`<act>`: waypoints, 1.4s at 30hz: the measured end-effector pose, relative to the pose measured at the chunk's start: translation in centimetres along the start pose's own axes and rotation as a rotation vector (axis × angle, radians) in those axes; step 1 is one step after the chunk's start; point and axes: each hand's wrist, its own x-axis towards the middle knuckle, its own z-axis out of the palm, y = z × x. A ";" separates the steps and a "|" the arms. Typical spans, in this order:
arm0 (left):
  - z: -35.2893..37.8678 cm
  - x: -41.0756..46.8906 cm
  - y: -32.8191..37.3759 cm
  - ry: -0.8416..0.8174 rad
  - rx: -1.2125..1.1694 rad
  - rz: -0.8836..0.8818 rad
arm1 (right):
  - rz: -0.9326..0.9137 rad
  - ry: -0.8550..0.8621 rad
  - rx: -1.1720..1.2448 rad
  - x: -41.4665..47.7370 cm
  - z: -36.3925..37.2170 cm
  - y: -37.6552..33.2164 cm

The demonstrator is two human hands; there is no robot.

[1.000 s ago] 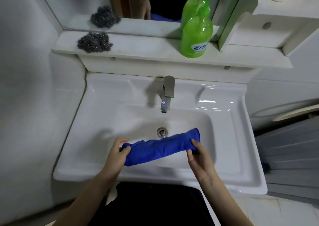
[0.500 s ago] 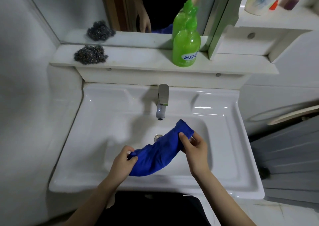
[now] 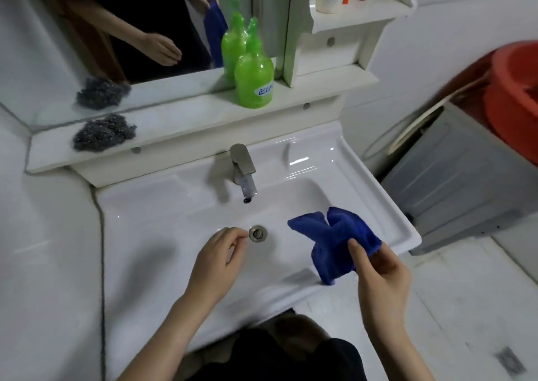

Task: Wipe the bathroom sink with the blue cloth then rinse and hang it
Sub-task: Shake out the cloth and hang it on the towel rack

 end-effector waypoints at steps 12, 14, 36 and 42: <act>8.5 -9.9 -4.6 -0.836 0.104 0.002 | 0.201 0.558 -0.135 -13.7 -12.6 8.3; 9.6 -10.0 -3.7 -0.867 0.102 0.038 | 0.238 0.594 -0.142 -15.4 -14.7 9.2; 21.6 -19.8 10.0 -0.660 -0.167 -0.188 | 0.289 0.661 -0.052 -20.2 -37.1 12.2; 25.7 -15.9 12.7 -0.624 -0.135 -0.175 | 0.246 0.623 -0.026 -13.1 -39.7 11.8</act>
